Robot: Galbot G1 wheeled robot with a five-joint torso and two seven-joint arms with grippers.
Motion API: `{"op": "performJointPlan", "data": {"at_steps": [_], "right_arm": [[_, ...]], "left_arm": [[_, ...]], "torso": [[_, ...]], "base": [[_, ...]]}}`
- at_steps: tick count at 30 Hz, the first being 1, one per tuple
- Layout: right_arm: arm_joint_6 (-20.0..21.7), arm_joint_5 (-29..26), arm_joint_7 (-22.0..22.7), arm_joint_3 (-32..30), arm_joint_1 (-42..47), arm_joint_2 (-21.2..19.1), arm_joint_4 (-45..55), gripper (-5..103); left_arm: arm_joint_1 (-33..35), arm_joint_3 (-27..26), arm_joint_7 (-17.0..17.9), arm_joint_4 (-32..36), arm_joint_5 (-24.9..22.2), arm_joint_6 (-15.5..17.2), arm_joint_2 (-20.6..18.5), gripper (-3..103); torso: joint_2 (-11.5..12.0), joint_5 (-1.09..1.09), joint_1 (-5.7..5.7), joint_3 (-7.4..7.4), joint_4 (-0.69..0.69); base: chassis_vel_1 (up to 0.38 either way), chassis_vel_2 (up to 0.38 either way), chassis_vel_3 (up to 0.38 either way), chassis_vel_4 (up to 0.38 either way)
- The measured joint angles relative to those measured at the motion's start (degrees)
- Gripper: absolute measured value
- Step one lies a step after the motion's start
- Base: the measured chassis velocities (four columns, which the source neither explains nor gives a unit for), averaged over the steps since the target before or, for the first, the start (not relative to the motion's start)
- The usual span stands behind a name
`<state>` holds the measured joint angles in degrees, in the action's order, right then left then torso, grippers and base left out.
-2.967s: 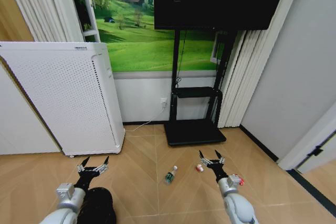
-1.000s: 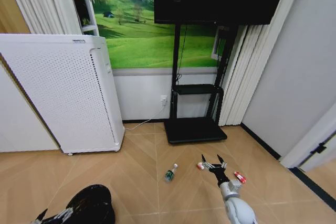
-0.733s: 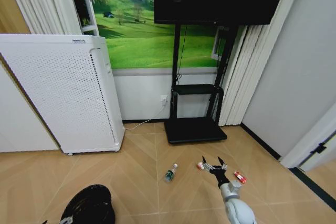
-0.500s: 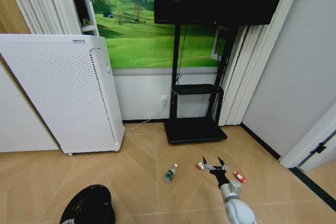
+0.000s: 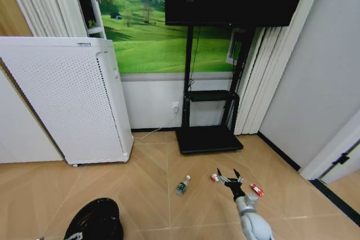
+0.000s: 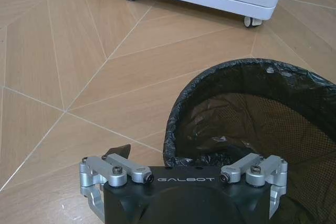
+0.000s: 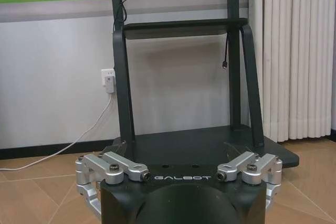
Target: Pick up the trash bin and place the garbage on the floor into it.
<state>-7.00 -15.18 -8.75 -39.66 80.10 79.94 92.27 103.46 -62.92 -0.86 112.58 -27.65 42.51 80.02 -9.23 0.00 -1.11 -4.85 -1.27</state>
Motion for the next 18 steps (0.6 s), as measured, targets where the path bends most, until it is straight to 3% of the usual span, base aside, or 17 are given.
{"op": "performJointPlan", "data": {"at_steps": [8,13,14,17,18], "right_arm": [[-0.3,-0.1,0.1,-0.2,0.1,0.0,-0.3,100],[-0.3,0.1,0.1,-0.2,0.1,0.3,-0.2,100],[-0.3,0.1,0.1,-0.2,0.1,0.3,-0.2,100],[-0.3,0.6,0.1,-0.2,0.1,0.5,0.1,100],[-0.3,0.6,0.1,-0.2,0.1,0.5,0.1,100]], "left_arm": [[-1.5,1.1,3.4,-2.2,-2.3,-0.1,-0.2,100],[-2.3,1.5,4.9,-3.7,-4.2,-0.2,-0.6,81],[-2.3,1.5,4.9,-3.7,-4.2,-0.2,-0.6,81],[-2.6,1.5,4.9,-4.3,-4.6,-0.2,-0.9,64],[-2.6,1.5,4.9,-4.3,-4.6,-0.2,-0.9,64]], "torso": [[0.0,0.0,-0.01,-0.01,0.0],[0.0,0.0,-0.01,-0.01,-0.01],[0.0,0.0,-0.01,-0.01,-0.01],[0.0,0.0,-0.01,-0.02,0.0],[0.0,0.0,-0.01,-0.02,0.0]], "base": [[0.0,0.0,0.0,0.0],[0.0,0.0,0.0,0.0],[0.0,0.0,0.0,0.0],[0.0,0.0,0.0,0.0],[0.0,0.0,0.0,0.0]]}}
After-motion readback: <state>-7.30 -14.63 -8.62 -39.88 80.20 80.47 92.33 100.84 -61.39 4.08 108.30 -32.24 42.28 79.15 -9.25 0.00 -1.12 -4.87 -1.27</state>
